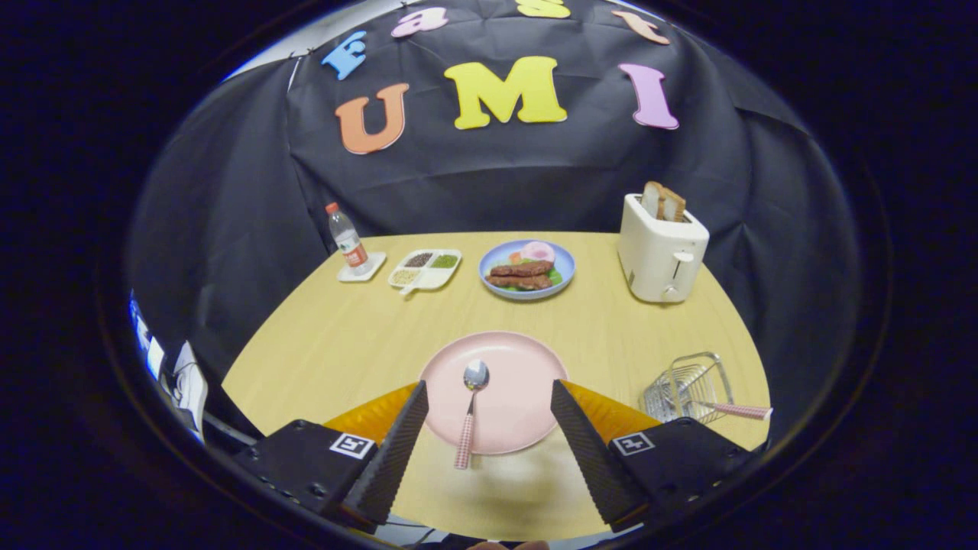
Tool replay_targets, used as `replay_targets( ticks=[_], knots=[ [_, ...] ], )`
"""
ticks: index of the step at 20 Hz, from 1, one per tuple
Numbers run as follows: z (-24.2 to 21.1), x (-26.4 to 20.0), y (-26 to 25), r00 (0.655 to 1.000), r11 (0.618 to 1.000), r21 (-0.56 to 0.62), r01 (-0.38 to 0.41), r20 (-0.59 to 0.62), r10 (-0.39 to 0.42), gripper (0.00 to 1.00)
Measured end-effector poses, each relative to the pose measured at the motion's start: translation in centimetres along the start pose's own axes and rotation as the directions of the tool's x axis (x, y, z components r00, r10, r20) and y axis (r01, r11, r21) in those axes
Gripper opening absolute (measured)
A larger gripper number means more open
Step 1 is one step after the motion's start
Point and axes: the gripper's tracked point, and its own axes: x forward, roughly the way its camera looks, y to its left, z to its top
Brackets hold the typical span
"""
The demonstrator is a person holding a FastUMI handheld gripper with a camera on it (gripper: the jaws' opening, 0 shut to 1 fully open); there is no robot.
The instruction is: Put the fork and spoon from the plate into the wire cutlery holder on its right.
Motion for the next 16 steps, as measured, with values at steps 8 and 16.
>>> replay_targets(
  ticks=[8,16],
  knots=[
    [-6.0,5.2,1.3,0.993,0.999,-0.046,0.03,-0.117,-0.035,0.95],
    [-8.2,8.0,1.2,0.98,0.995,-0.074,0.06,-0.184,-0.073,0.83]
  ],
)
